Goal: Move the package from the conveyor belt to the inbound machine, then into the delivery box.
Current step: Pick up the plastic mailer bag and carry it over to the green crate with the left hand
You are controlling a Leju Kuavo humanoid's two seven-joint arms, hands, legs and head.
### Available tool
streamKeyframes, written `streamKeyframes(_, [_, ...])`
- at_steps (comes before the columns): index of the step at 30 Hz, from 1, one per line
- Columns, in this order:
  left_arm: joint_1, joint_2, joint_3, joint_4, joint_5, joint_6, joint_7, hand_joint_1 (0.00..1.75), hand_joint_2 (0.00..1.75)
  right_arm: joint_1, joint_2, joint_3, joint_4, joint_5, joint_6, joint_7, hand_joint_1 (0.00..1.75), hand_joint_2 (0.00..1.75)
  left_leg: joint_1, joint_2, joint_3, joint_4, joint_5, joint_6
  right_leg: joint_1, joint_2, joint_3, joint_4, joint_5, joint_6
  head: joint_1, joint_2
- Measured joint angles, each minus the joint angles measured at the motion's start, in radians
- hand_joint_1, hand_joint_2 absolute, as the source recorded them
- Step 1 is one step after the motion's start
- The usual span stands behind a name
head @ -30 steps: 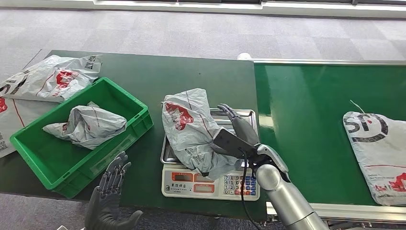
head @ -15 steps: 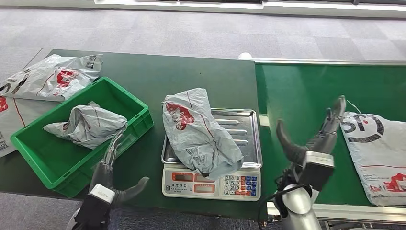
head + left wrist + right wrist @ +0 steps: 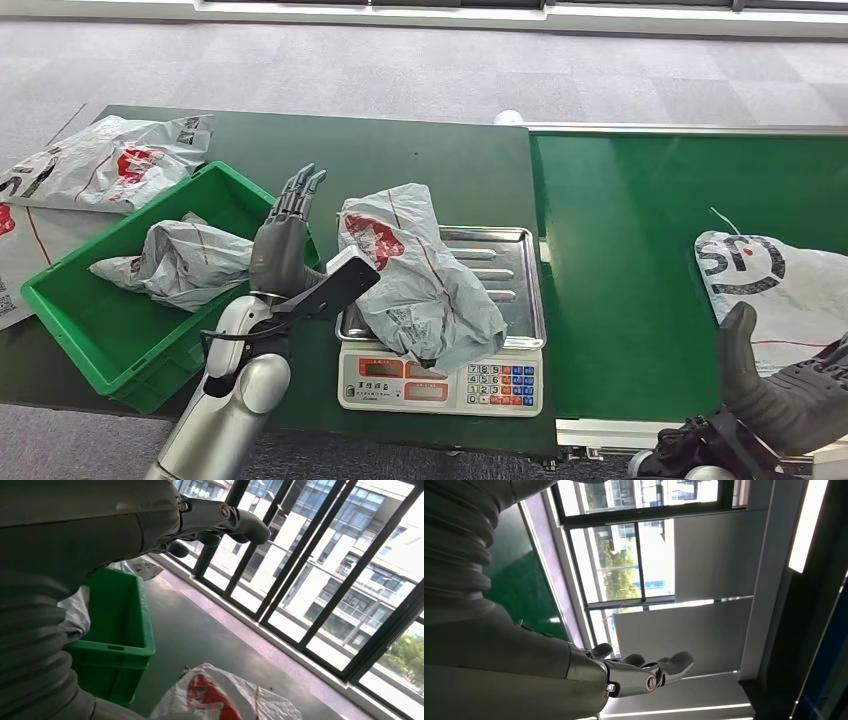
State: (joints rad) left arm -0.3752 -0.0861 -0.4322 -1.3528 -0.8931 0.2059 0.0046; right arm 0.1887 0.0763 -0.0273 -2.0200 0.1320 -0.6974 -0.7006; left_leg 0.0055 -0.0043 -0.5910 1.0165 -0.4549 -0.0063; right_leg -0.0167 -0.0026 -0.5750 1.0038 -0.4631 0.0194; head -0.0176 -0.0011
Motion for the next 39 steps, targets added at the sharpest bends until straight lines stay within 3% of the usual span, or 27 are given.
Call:
streamKeyframes(7, [-0.135, -0.081, -0.076, 0.22, -0.119, -0.11, 0.103, 0.0, 1.75, 0.004, 0.001, 0.046, -0.003, 0.017, 0.0, 0.0, 0.0, 1.75, 0.0, 0.001, -0.001, 0.0, 0.0, 0.0, 0.0, 0.001, -0.001, 0.0, 0.0, 0.0, 0.0, 0.0])
streamKeyframes(11, [-0.168, -0.108, -0.095, 0.297, -0.122, -0.125, 0.111, 0.0, 1.75, 0.003, 0.001, 0.063, -0.003, 0.02, 0.0, 0.001, 0.0, 1.75, 0.0, 0.002, -0.001, 0.0, 0.0, 0.0, 0.0, 0.002, -0.001, 0.0, 0.0, 0.0, 0.0, 0.0])
streamKeyframes(17, [-0.184, -0.169, -0.111, 0.457, -0.036, -0.239, 0.078, 0.04, 1.75, -0.022, -0.002, 0.097, -0.003, -0.01, 0.0, 0.001, 0.0, 1.75, 0.0, 0.001, -0.001, 0.0, 0.0, 0.0, 0.0, 0.002, -0.001, 0.0, 0.0, 0.0, 0.0, 0.0])
streamKeyframes(21, [-0.199, -0.219, -0.14, 0.613, -0.051, -0.241, 0.09, 1.75, 1.75, -0.047, -0.001, 0.114, -0.002, -0.02, 0.0, 0.001, 0.0, 1.75, -0.001, 0.0, -0.001, 0.0, 0.0, 0.001, -0.001, 0.001, 0.0, 0.0, 0.0, 0.001, 0.0, 0.0])
streamKeyframes(30, [-0.266, -0.26, -0.17, 0.801, -0.043, -0.298, 0.089, 1.75, 1.75, -0.067, 0.011, 0.116, 0.0, -0.009, 0.0, 0.001, 0.0, 1.75, -0.001, -0.006, 0.01, -0.001, -0.004, 0.004, -0.001, -0.008, 0.019, -0.001, -0.007, 0.003, 0.0, 0.0])
streamKeyframes(35, [-0.265, -0.259, -0.163, 0.796, 0.031, -0.166, 0.004, 1.75, 1.75, -0.065, 0.023, 0.116, 0.0, 0.016, 0.0, 0.001, 0.0, 1.75, -0.002, -0.005, 0.013, -0.001, -0.002, 0.003, -0.001, -0.007, 0.018, -0.001, -0.004, 0.002, 0.0, 0.0])
streamKeyframes(39, [-0.248, -0.241, -0.143, 0.709, 0.082, -0.081, -0.031, 1.75, 1.75, -0.054, 0.024, 0.114, -0.001, 0.023, 0.0, 0.001, 0.0, 1.75, -0.002, -0.005, 0.006, 0.0, 0.002, 0.002, -0.001, -0.006, 0.009, 0.0, 0.0, 0.002, 0.0, 0.0])
